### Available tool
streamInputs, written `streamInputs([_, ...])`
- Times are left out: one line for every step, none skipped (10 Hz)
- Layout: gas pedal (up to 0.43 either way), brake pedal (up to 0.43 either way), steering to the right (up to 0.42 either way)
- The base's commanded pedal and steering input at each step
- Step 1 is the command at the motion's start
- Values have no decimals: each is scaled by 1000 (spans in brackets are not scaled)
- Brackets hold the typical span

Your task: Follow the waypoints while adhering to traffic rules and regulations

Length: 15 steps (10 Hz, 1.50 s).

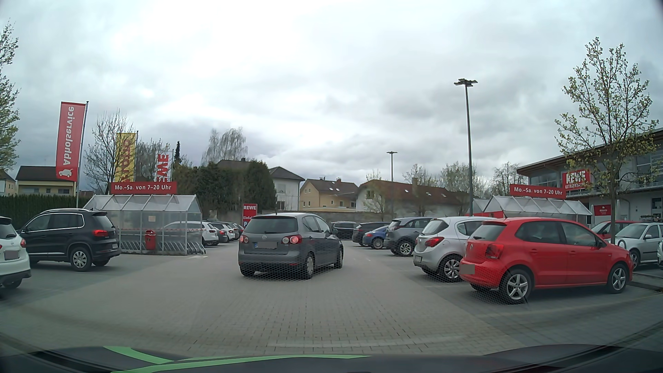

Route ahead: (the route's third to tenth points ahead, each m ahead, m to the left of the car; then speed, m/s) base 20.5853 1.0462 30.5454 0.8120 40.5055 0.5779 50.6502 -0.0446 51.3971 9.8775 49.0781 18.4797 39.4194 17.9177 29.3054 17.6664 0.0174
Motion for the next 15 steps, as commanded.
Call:
streamInputs([0,213,-3])
streamInputs([0,213,-3])
streamInputs([0,213,-3])
streamInputs([0,213,-3])
streamInputs([0,213,-3])
streamInputs([0,213,-3])
streamInputs([0,213,-3])
streamInputs([0,213,-3])
streamInputs([0,213,-3])
streamInputs([0,213,-3])
streamInputs([0,213,-3])
streamInputs([0,213,-3])
streamInputs([0,213,-3])
streamInputs([0,220,-3])
streamInputs([0,213,-3])
